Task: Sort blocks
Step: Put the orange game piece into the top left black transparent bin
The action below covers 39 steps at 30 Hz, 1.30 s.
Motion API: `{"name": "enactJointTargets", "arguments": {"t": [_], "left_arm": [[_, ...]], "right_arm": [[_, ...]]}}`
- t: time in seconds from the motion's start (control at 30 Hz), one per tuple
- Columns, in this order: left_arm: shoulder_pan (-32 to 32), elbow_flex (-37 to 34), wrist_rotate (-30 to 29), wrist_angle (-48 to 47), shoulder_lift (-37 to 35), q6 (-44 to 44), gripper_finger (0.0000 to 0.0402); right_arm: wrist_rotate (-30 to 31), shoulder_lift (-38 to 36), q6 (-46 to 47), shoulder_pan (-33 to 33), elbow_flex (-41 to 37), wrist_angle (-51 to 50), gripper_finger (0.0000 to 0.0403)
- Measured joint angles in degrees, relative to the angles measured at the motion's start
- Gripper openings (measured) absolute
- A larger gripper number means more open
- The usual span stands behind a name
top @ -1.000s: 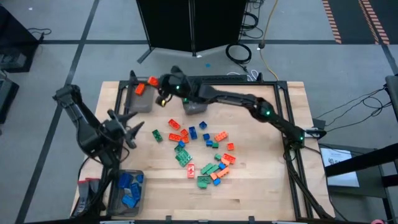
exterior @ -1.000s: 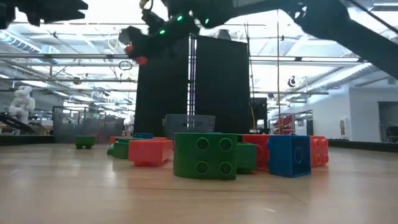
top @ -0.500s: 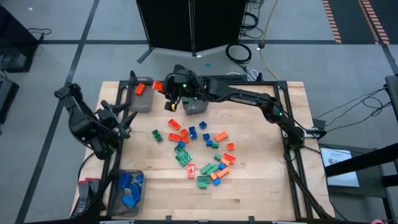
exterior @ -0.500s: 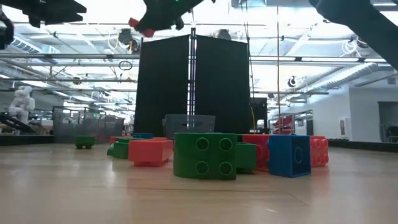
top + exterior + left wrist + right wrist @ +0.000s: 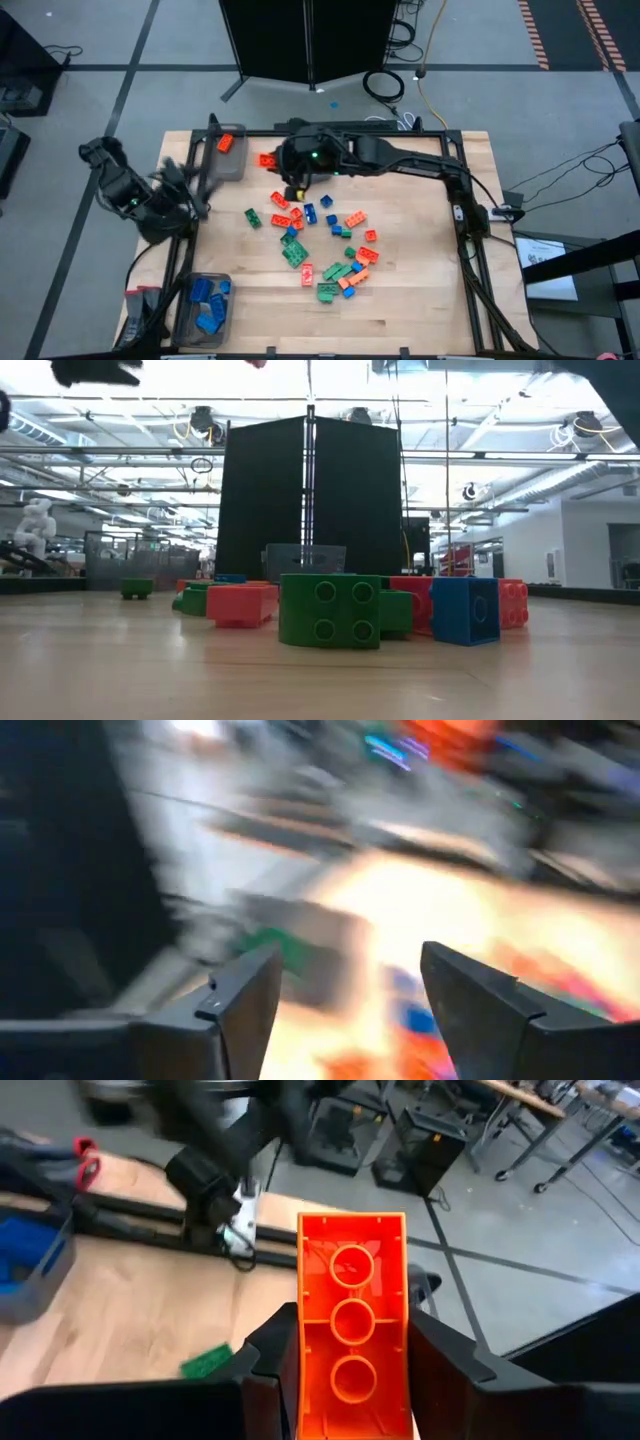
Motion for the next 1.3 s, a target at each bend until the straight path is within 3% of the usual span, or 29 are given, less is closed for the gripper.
{"name": "enactJointTargets", "arguments": {"t": [0.17,0.23,0.37,0.5,0.77,1.0,1.17,1.3], "left_arm": [[-5.4,-1.3,25.8,36.6,2.7,41.0,0.024],[-5.2,-1.5,34.8,46.7,3.6,57.2,0.024],[-1.3,-1.6,36.4,53.1,2.9,73.5,0.024],[8.1,-1.7,41.5,53.5,0.9,76.4,0.024],[34.8,-8.6,62.3,59.9,-0.6,78.8,0.024],[57.0,-15.2,82.8,68.6,1.7,71.3,0.024],[65.3,-18.4,91.2,70.8,2.2,68.3,0.024],[67.7,-19.2,92.7,70.2,2.2,66.8,0.024]], "right_arm": [[-0.1,-2.8,-1.0,2.1,0.0,-3.6,0.0116],[-0.2,-3.8,-1.1,3.2,0.0,-4.5,0.0116],[-0.2,-5.7,-2.0,6.0,0.0,-5.4,0.0116],[0.1,-6.8,-4.5,8.4,0.0,-6.7,0.0116],[1.8,-8.6,-3.4,10.4,0.0,-8.2,0.0116],[1.2,-8.8,-8.4,11.3,-2.0,-13.0,0.0116],[1.5,-13.1,-5.5,10.5,-8.2,-16.8,0.0116],[3.7,-23.2,-0.8,9.6,-21.1,-16.3,0.0116]]}}
